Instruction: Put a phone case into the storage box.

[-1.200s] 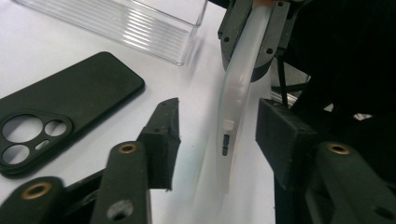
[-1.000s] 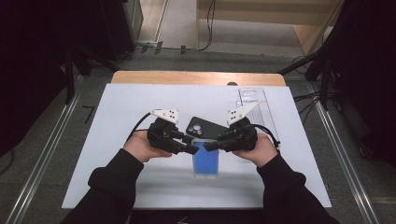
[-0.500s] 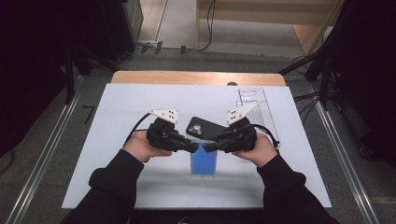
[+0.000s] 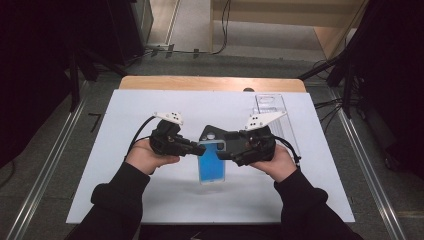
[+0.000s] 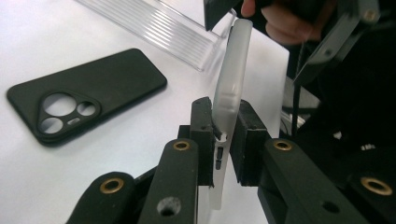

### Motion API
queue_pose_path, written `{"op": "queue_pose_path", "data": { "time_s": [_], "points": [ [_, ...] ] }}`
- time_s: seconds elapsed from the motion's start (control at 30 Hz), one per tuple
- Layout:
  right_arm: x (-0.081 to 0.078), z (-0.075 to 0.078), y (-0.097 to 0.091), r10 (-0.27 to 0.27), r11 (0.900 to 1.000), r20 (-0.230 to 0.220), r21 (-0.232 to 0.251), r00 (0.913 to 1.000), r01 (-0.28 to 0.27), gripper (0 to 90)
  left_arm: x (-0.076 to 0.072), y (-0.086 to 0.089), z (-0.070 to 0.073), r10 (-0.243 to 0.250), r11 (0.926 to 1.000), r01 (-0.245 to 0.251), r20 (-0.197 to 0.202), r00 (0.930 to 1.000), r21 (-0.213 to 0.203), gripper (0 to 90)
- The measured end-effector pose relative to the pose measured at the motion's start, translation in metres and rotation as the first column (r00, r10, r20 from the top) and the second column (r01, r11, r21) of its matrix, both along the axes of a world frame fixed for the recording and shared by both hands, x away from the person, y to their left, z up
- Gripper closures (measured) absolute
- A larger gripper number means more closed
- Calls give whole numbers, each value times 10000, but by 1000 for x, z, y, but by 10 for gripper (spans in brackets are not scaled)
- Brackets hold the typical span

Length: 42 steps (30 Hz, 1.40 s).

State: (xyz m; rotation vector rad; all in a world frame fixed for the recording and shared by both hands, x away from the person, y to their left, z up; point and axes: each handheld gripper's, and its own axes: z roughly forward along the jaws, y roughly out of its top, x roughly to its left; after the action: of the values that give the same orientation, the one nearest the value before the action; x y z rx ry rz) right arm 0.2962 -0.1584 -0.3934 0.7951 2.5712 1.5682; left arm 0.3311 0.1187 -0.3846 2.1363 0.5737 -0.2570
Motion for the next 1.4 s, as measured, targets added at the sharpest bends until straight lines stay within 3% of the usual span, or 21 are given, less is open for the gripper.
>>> {"op": "queue_pose_path", "data": {
  "time_s": [0.1,0.17,0.23,0.33,0.43,0.73,1.03,1.23,1.37,1.4],
  "points": [
    [2,-3,1,-74,9999,-197,76,9998,76,83,-1,1,4,554,9984,-556,220,9982,100,809],
    [1,-5,4,-606,9980,31,-189,9982,606,0,0,3,6,1059,9941,-1065,299,9939,210,809],
    [0,-7,5,-924,9956,141,-151,9956,927,0,0,4,6,1316,9909,-1326,423,9904,233,809],
    [0,-11,7,-1005,9949,-308,-79,9945,1003,0,0,5,9,1751,9842,-1761,541,9831,155,809],
    [-2,-13,10,-1211,9926,-335,-93,9921,1209,0,-1,6,11,2161,9757,-2179,664,9741,218,808],
    [-6,-22,23,-1671,9855,-519,-398,9846,1652,0,-2,4,13,2818,9584,-2837,558,9579,306,809],
    [-12,-24,31,-3072,9516,-277,-220,9512,3067,0,-3,2,15,3331,9426,-3331,57,9429,215,809],
    [-15,-27,40,-3485,9370,-70,-297,9373,3482,0,-4,-3,13,3546,9346,-3540,-117,9350,341,809],
    [-15,-31,45,-3703,9288,-151,-233,9288,3699,0,-5,-5,12,3614,9321,-3606,-229,9321,332,809],
    [-16,-32,46,-3839,9232,-203,-277,9232,3833,0,-6,-6,12,3636,9311,-3628,-206,9313,371,809]
  ]
}}
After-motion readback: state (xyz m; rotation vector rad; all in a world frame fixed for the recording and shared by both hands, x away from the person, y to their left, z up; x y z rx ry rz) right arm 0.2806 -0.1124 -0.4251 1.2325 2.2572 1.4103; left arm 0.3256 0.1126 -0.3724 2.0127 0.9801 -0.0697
